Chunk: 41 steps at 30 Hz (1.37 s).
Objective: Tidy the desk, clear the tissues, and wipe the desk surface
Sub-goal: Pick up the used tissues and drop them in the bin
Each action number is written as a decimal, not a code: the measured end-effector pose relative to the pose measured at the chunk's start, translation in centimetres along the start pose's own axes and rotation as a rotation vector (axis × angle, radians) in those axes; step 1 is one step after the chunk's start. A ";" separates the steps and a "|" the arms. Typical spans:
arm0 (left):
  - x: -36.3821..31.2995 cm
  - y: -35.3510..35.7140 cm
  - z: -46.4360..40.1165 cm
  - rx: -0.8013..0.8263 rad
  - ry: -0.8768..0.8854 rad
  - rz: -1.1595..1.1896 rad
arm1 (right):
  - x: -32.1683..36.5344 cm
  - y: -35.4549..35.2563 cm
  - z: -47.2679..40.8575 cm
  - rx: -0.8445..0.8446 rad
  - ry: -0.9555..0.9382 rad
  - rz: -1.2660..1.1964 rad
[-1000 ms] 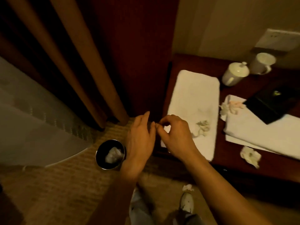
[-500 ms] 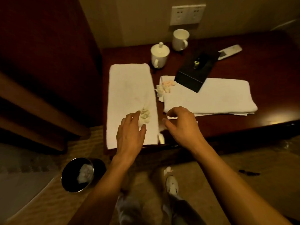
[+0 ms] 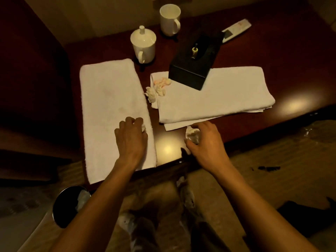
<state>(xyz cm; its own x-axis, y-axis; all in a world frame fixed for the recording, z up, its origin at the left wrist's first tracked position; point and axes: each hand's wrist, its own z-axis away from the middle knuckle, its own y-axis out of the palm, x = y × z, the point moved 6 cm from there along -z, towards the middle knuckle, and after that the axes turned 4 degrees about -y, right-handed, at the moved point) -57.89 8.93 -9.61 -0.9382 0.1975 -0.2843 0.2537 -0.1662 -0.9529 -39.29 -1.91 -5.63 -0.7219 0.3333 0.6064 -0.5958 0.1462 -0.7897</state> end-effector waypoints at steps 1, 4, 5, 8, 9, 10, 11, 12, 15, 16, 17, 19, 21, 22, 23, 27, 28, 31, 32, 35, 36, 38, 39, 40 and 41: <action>-0.7 -0.2 0.0 -0.026 0.034 0.024 | -0.4 -0.1 -0.1 -0.002 0.010 -0.002; -3.4 -0.7 0.3 -0.044 0.137 0.212 | -1.4 -0.5 -0.4 -0.013 0.028 0.001; -4.6 -0.6 0.5 -0.021 0.174 0.274 | -1.7 -0.7 -0.5 -0.020 0.038 0.004; -8.7 1.0 1.4 0.102 0.274 0.330 | -2.7 -1.2 -0.7 -0.045 0.066 0.015; -10.0 1.8 1.7 0.149 0.305 0.322 | -3.0 -1.3 -0.7 -0.058 0.070 0.019; -11.2 2.7 1.9 0.192 0.331 0.314 | -3.4 -1.5 -0.8 -0.074 0.073 0.022; -12.2 3.6 2.1 0.230 0.346 0.308 | -3.9 -1.5 -0.9 -0.081 0.077 0.022; -12.7 4.4 2.1 0.263 0.352 0.298 | -4.3 -1.3 -1.0 -0.073 0.083 0.017; -13.6 6.7 2.0 0.310 0.390 0.207 | -5.9 -0.1 -1.3 0.023 0.091 0.003; -13.7 7.2 2.0 0.311 0.401 0.185 | -6.2 0.5 -1.4 0.061 0.087 0.000; -13.6 7.5 1.9 0.312 0.403 0.180 | -6.5 0.9 -1.4 0.089 0.081 -0.005; -13.4 7.8 1.8 0.311 0.403 0.201 | -7.0 1.5 -1.5 0.113 0.083 -0.027; -13.5 7.7 1.7 0.301 0.426 0.195 | -7.1 1.6 -1.6 0.109 0.067 -0.062; -13.6 7.6 1.8 0.300 0.434 0.190 | -7.0 1.6 -1.7 0.108 0.052 -0.067; -13.6 7.5 1.9 0.299 0.431 0.191 | -6.9 1.6 -1.7 0.112 0.044 -0.067; -12.3 6.2 2.4 0.253 0.369 0.231 | -5.0 1.2 -1.7 0.105 0.022 -0.090; -11.7 5.7 2.5 0.235 0.356 0.239 | -4.1 1.1 -1.7 0.104 0.001 -0.097; -9.2 3.4 2.5 0.180 0.302 0.268 | -1.2 1.7 -2.1 0.142 -0.060 -0.070; -8.3 2.7 2.5 0.158 0.287 0.282 | -0.2 2.1 -2.3 0.152 -0.080 -0.054; -4.5 0.0 2.6 0.105 0.213 0.338 | 4.3 3.7 -2.7 0.180 -0.157 -0.029; -3.0 -1.0 2.7 0.092 0.190 0.352 | 5.8 4.4 -2.7 0.193 -0.178 -0.027; -0.4 -2.8 3.0 0.065 0.171 0.357 | 8.8 5.7 -2.6 0.209 -0.228 -0.029; 1.1 -3.7 3.1 0.044 0.162 0.352 | 10.3 6.6 -2.5 0.220 -0.260 -0.022; 2.7 -4.5 3.4 0.023 0.145 0.343 | 11.9 7.6 -2.3 0.231 -0.292 -0.009; 4.4 -5.3 3.6 0.004 0.124 0.332 | 13.5 8.5 -2.0 0.242 -0.318 0.003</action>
<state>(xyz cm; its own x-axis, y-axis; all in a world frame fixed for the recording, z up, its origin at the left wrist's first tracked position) -64.22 7.20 -5.42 -0.7689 0.2478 -0.5895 0.5392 -0.2443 -0.8060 -53.41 5.68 -4.38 -0.7744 0.0232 0.6323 -0.6315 -0.0907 -0.7701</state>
